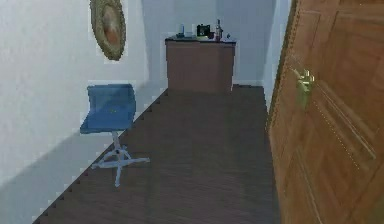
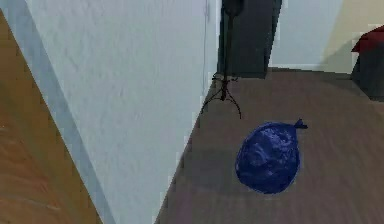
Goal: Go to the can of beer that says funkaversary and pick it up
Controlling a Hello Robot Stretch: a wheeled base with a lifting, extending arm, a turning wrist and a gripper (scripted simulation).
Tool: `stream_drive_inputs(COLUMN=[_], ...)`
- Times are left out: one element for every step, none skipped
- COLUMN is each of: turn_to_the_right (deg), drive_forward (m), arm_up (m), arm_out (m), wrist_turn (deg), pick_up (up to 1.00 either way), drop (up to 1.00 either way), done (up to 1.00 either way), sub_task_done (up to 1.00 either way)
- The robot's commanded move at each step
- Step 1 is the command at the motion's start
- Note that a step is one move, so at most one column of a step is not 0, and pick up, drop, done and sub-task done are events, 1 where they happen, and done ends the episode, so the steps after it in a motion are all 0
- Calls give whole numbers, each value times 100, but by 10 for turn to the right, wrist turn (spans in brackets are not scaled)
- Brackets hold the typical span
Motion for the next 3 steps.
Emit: stream_drive_inputs(turn_to_the_right=[0, 120, 0], drive_forward=[20, 0, 100], arm_up=[0, 0, 0], arm_out=[0, 0, 0], wrist_turn=[0, 0, 0], pick_up=[0, 0, 0], drop=[0, 0, 0], done=[0, 0, 0], sub_task_done=[0, 0, 0])
